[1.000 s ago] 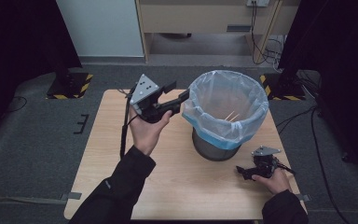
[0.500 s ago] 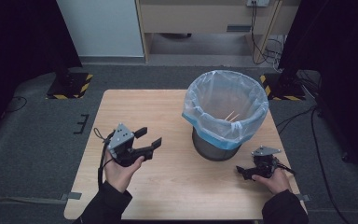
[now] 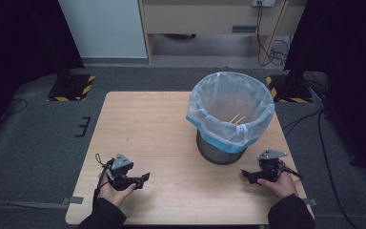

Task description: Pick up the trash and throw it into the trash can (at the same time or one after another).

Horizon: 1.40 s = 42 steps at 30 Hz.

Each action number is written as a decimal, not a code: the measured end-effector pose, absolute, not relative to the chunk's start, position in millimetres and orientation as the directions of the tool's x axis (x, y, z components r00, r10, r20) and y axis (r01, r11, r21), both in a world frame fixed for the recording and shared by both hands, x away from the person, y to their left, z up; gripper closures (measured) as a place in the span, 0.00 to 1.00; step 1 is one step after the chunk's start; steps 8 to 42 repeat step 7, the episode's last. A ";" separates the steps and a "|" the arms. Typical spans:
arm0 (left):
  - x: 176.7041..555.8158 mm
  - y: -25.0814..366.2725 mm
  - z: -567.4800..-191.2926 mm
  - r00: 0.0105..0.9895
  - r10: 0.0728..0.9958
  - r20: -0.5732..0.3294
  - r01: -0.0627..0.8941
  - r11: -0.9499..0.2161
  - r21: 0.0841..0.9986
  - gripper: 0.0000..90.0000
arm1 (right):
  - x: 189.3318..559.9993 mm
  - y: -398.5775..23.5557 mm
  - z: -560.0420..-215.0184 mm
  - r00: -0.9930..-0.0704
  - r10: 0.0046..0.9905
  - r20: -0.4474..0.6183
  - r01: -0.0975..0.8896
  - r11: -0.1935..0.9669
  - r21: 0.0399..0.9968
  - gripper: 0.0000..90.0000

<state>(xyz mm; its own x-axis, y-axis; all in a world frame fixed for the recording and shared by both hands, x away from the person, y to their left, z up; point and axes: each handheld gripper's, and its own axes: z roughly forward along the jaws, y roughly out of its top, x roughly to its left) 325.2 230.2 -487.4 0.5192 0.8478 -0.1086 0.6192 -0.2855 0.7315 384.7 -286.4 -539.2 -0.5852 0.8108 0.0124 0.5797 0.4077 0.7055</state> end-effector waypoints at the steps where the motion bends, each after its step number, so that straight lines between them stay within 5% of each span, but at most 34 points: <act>1: 326.3 233.8 -489.5 0.511 0.854 -0.099 0.626 -0.291 0.723 0.20 | 384.9 -286.6 -539.2 -0.586 0.810 0.010 0.578 0.409 0.706 0.01; 6: 328.0 249.5 -495.9 0.469 0.882 -0.046 0.655 -0.312 0.689 0.20 | 384.8 -286.6 -539.0 -0.587 0.809 0.011 0.579 0.411 0.705 0.01; 42: 328.3 251.0 -496.9 0.464 0.885 -0.045 0.662 -0.312 0.682 0.20 | 384.8 -286.6 -539.0 -0.587 0.809 0.011 0.579 0.411 0.704 0.01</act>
